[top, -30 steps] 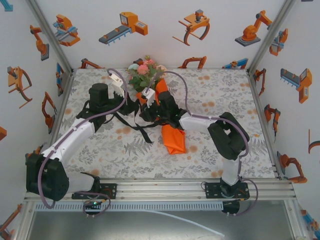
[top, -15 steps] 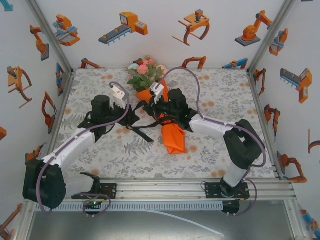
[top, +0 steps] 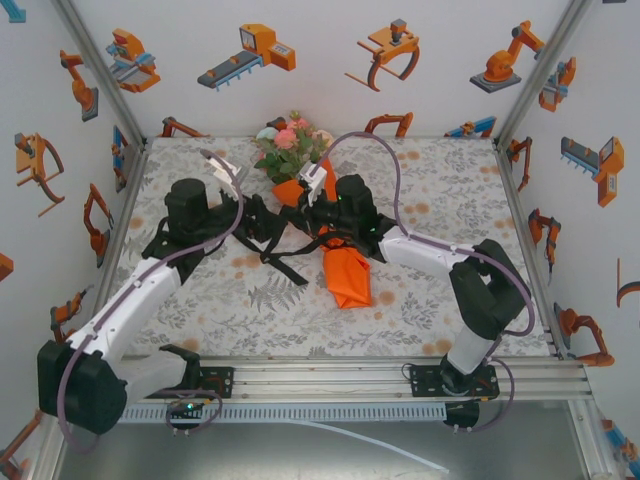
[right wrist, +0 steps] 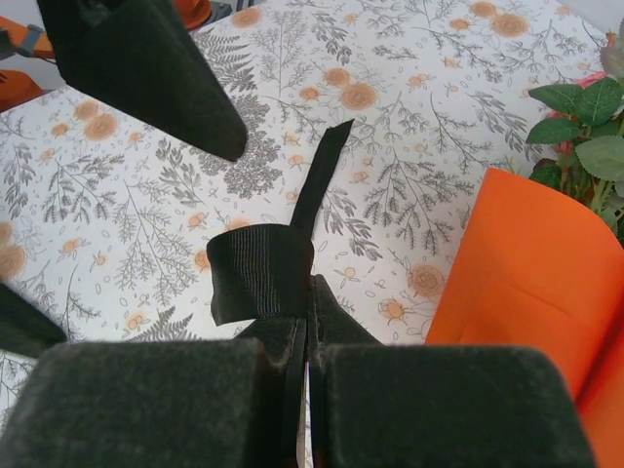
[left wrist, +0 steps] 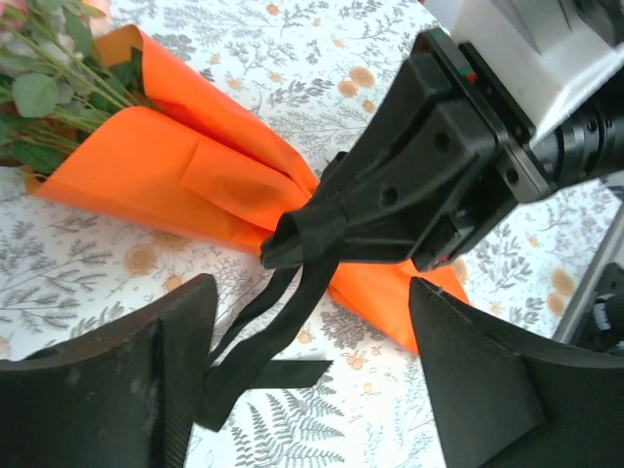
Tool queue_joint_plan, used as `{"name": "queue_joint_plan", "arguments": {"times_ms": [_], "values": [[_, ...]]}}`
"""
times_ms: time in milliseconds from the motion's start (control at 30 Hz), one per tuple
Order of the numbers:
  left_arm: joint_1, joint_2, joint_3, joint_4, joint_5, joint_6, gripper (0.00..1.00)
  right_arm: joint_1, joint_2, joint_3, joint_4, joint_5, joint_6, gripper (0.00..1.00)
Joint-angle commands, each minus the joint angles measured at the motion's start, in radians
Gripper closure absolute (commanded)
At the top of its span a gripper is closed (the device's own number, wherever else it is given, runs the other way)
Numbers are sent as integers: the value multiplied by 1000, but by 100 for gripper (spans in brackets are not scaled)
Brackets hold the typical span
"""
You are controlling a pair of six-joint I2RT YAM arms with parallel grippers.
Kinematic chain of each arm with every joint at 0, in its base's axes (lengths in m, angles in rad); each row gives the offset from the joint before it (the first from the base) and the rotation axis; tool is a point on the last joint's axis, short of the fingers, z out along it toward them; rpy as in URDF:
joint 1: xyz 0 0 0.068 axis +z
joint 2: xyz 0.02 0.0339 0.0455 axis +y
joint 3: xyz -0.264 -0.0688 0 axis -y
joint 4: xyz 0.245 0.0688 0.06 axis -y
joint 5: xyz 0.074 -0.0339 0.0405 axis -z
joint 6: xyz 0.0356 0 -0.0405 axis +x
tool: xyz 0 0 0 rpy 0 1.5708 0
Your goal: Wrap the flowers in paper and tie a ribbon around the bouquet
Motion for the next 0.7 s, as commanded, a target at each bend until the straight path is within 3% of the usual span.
{"name": "queue_joint_plan", "arguments": {"times_ms": [0, 367, 400, 500, 533, 600, 667], "values": [[1, 85, 65, 45, 50, -101, 38, -1, 3, 45, 11, -24, 8, 100], [14, 146, 67, 36, 167, -128, 65, -1, 4, 51, 0, -18, 2, 100], [15, 148, 69, 32, 175, -129, 70, -1, 7, 51, -2, -14, 2, 100], [18, 151, 78, 19, 181, -131, 100, -1, 6, 55, -11, 0, 1, 100], [20, 148, 85, 14, 180, -130, 100, -1, 2, 53, -16, 11, 2, 93], [24, 144, 102, 6, 157, -136, 100, -1, -28, 37, -35, 56, 2, 68], [25, 143, 126, 9, 123, -149, 100, -1, -84, -19, -33, 117, 2, 58]]}}
